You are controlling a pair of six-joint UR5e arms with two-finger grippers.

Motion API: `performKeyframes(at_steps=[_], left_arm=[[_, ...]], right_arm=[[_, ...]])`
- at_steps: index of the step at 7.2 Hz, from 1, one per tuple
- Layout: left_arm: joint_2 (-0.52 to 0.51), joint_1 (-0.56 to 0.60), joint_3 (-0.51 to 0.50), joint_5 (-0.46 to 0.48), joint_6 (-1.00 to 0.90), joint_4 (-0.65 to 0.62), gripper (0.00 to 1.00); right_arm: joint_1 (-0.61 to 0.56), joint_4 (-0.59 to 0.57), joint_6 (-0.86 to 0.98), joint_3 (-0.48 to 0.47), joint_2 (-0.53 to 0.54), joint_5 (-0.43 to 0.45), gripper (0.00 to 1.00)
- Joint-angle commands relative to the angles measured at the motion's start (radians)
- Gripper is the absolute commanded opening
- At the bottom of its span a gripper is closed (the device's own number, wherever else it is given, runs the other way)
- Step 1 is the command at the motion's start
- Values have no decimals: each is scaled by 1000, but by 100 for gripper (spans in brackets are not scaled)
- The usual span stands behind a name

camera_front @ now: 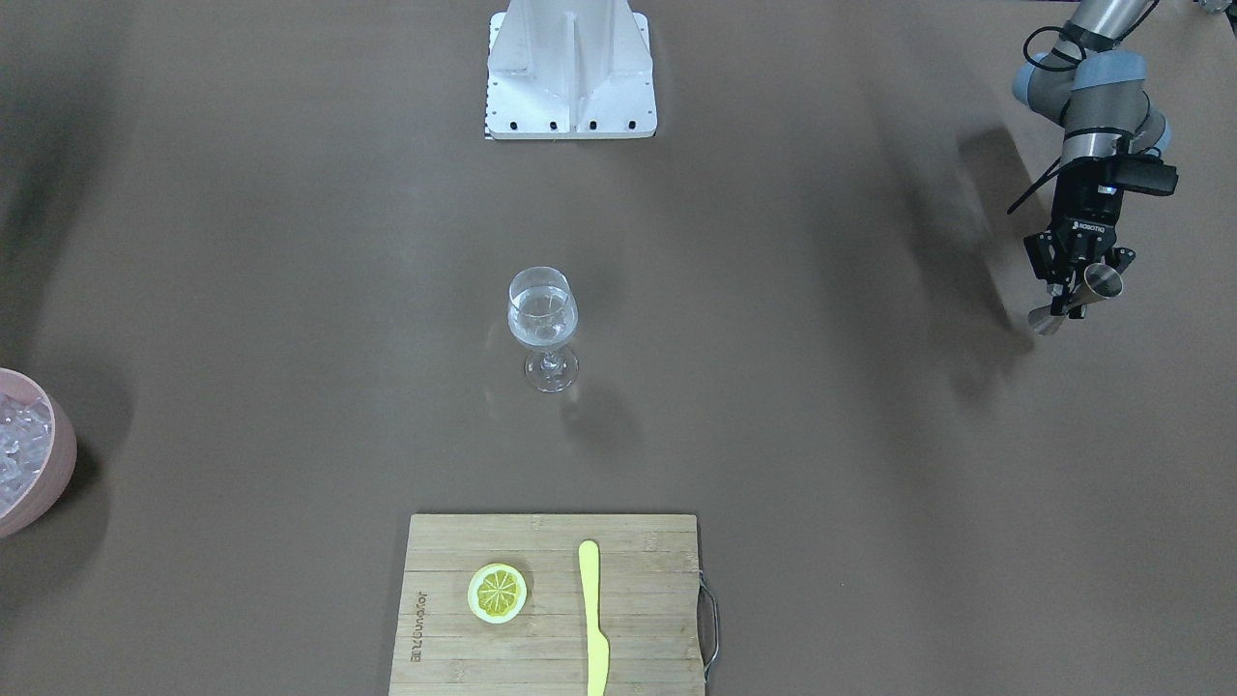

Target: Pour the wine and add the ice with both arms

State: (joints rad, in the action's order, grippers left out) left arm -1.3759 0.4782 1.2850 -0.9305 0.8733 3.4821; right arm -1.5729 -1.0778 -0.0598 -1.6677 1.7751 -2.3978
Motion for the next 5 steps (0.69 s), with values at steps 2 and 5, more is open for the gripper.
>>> performKeyframes(at_steps=[2,5], left_arm=[[-14,-3,133,-53,-90,-17,0],[-127,-7,208,-150,-264,-66,0]], right_arm=[[-1,-1,0,3,7,0,100],[-1,-1,-2,3,15,-1,100]])
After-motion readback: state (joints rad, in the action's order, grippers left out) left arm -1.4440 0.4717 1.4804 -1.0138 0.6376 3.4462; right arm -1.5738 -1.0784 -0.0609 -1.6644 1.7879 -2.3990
